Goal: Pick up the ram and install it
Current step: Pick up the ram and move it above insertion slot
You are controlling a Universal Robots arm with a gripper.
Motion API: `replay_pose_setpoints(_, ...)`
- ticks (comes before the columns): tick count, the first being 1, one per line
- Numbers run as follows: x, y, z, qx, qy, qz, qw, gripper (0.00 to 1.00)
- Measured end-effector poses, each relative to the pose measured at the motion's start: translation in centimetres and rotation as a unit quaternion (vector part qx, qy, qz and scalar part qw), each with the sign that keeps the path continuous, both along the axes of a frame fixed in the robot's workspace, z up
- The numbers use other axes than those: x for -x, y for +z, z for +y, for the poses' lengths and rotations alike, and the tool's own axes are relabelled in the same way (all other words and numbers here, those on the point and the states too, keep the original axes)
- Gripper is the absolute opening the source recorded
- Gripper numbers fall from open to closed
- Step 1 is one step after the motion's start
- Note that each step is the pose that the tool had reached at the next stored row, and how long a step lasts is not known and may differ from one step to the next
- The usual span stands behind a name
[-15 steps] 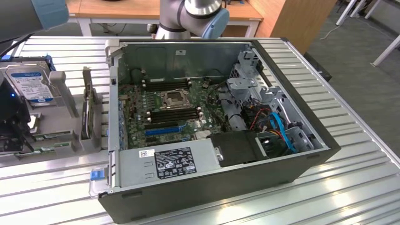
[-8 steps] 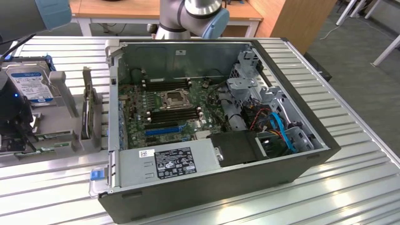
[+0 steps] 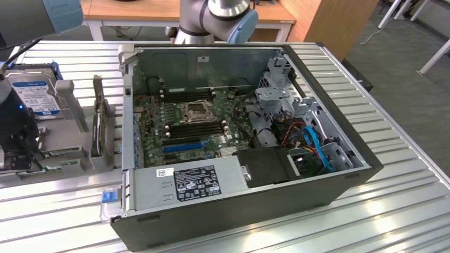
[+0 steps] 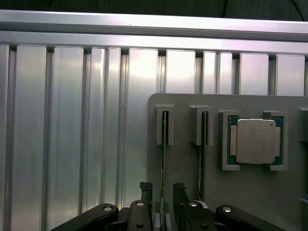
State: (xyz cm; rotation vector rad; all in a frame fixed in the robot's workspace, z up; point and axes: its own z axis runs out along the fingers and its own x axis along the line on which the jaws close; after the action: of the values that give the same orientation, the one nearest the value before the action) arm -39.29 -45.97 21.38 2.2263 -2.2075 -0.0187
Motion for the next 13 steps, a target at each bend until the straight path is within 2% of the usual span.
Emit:
replay_pose_setpoints(5, -0.7, 0.0, 0.0, -0.0001, 0.0, 0.0, 1.0, 0.31)
replay_pose_setpoints(13, -1.7, 0.0, 0.0, -0.0031, 0.0, 0.0, 1.0, 0.31)
